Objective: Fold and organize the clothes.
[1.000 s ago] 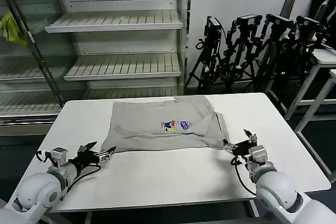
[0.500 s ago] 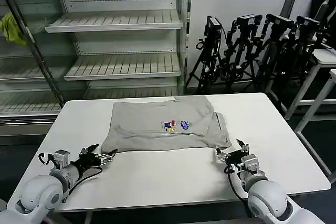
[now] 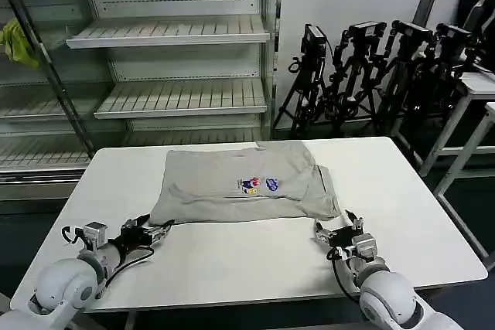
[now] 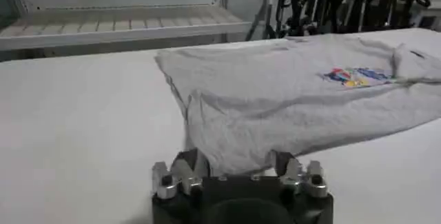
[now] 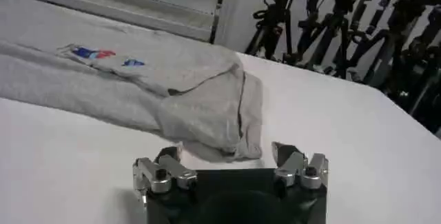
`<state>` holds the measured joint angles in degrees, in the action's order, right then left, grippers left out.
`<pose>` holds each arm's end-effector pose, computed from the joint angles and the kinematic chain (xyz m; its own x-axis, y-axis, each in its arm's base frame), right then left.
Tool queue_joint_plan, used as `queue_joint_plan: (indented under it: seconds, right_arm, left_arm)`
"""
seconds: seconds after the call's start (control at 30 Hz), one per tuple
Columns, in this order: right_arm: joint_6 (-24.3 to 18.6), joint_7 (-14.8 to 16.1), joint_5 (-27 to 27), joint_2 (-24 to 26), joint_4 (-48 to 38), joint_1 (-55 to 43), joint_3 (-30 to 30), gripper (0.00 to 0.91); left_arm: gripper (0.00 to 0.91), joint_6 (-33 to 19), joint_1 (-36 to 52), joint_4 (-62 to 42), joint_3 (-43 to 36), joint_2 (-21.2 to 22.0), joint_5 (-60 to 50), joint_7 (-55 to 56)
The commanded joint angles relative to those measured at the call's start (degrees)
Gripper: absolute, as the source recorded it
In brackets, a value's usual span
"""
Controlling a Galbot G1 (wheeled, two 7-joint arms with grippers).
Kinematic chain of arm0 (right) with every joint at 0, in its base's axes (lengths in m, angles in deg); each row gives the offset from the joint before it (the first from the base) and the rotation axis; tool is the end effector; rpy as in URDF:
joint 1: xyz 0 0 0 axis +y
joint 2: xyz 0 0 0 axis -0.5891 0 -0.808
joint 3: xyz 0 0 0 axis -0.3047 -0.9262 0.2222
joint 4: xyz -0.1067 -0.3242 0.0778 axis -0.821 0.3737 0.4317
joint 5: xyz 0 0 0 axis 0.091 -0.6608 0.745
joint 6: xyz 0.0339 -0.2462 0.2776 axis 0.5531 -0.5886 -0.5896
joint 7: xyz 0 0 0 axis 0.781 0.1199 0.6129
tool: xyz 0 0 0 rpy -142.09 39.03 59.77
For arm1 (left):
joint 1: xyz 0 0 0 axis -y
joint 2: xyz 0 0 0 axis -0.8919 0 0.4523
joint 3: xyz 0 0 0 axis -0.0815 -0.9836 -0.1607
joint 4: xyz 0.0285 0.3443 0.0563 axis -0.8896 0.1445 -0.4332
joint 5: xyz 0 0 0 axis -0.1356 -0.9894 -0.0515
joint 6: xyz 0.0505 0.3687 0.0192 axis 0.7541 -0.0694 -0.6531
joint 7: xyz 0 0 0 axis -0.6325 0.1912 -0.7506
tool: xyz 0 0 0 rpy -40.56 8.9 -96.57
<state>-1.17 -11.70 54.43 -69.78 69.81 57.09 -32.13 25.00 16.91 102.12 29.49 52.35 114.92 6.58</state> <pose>0.3017 -0.0391 -0.2727 -0.9111 -0.0830 0.4039 -0.1917 0.9524 -0.2369 0.3118 0.1400 -0.2430 -0.8143 0.2765 0.5103 0.2953 0.9543 -0.0458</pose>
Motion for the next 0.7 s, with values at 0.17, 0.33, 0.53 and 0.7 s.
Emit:
queue_joint_plan:
  seconds: [0.17,0.33,0.53,0.7]
  right_arm:
    - [-1.1,1.6,-2.4,-0.6,-1.8,0.0,-0.1,0.746]
    - [-1.6,2.2,-2.9,-0.8,-2.2,0.1,0.1,0.584]
    - [-2.2,2.4,-3.6,-1.1,-2.4,0.5,0.1,0.151]
    - [-2.8,2.5,-4.0,-1.2,-2.5,0.7,0.3,0.0]
  left_arm:
    - [0.091,-0.2,-0.3,0.3,-0.1,0.2,-0.6,-0.3]
    - [0.05,-0.5,-1.1,0.6,0.5,0.1,-0.8,-0.6]
    - [0.05,-0.8,-1.9,0.8,1.2,0.0,-1.3,-0.9]
    - [0.04,-1.3,-2.6,1.0,1.3,0.2,-1.8,-1.3]
